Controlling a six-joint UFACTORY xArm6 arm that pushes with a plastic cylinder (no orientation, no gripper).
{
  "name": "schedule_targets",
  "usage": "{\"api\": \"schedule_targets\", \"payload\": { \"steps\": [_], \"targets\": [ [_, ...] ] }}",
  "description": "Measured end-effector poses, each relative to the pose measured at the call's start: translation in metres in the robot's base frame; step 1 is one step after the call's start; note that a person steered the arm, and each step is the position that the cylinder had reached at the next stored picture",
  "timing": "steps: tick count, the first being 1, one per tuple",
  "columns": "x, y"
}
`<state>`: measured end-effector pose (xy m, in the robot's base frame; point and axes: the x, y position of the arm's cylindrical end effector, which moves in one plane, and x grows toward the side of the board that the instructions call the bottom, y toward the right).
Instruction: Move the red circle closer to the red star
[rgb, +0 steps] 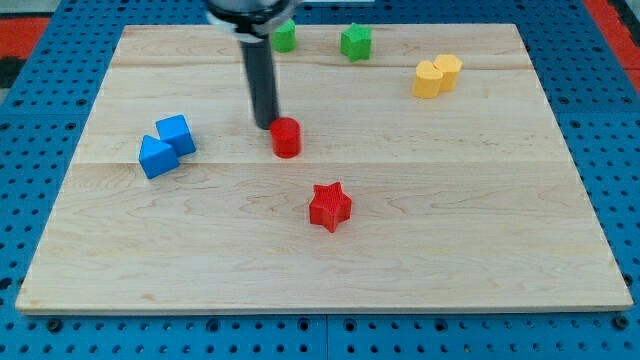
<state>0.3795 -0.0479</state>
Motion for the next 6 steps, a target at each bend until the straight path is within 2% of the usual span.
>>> {"api": "schedule_targets", "payload": {
  "steps": [1,2,3,4,5,6],
  "targets": [
    [0.0,0.042],
    [0.006,0.057],
    [-0.006,0.061],
    [-0.02,0.044],
    [-0.008,0.009],
    [0.025,0.005]
  ]
}}
